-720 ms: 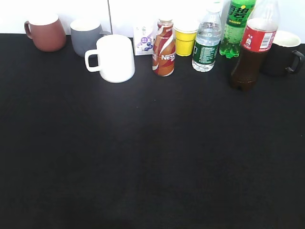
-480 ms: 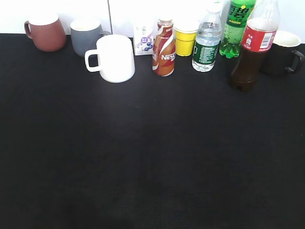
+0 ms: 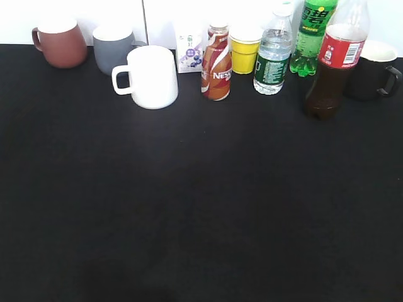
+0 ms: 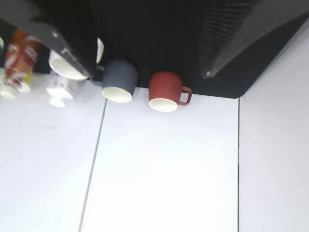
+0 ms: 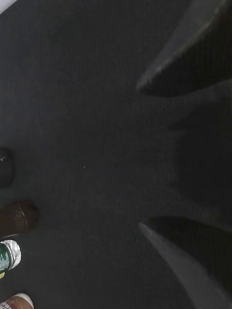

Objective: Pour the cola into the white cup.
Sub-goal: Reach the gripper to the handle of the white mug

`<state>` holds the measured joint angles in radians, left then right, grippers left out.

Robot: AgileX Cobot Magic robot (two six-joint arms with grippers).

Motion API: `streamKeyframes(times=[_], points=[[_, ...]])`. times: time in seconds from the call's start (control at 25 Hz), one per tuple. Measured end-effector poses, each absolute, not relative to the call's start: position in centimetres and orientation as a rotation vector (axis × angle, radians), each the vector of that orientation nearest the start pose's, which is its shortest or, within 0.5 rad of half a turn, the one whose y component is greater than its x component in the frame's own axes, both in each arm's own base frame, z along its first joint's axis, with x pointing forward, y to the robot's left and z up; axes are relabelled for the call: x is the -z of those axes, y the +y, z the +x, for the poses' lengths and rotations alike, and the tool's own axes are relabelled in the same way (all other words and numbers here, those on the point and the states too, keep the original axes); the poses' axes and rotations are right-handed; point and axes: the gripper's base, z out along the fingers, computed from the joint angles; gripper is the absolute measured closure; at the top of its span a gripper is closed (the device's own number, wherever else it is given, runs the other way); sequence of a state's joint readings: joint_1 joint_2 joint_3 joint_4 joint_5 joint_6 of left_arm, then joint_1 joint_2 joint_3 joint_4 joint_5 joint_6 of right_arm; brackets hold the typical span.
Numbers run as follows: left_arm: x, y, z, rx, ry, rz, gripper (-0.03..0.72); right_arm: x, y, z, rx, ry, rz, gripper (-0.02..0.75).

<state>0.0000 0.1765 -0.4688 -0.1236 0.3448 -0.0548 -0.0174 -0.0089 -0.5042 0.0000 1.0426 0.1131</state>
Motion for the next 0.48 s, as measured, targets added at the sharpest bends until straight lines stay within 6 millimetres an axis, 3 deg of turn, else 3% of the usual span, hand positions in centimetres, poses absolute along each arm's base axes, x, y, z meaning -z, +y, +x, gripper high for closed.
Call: streamKeyframes(times=[0.12,0.24,0.36,0.48], points=[[-31.9,-0.1,9.8,0.150,1.556,-0.134,0.204,-28.0,0.0,-0.6,-0.061,2.009,0.131,0.153],[-30.6,0.2,15.2,0.098,1.567,-0.127,0.272,-28.0,0.0,-0.6,-0.061,2.009,0.131,0.153],[-26.9,-0.5,20.2,0.100,1.690,-0.100,0.282,-28.0,0.0,-0.6,-0.061,2.009,0.131,0.153],[-23.0,-3.8,23.9,0.163,1.698,0.065,0.282,-28.0,0.0,-0.6,-0.061,2.009,0.131,0.153]])
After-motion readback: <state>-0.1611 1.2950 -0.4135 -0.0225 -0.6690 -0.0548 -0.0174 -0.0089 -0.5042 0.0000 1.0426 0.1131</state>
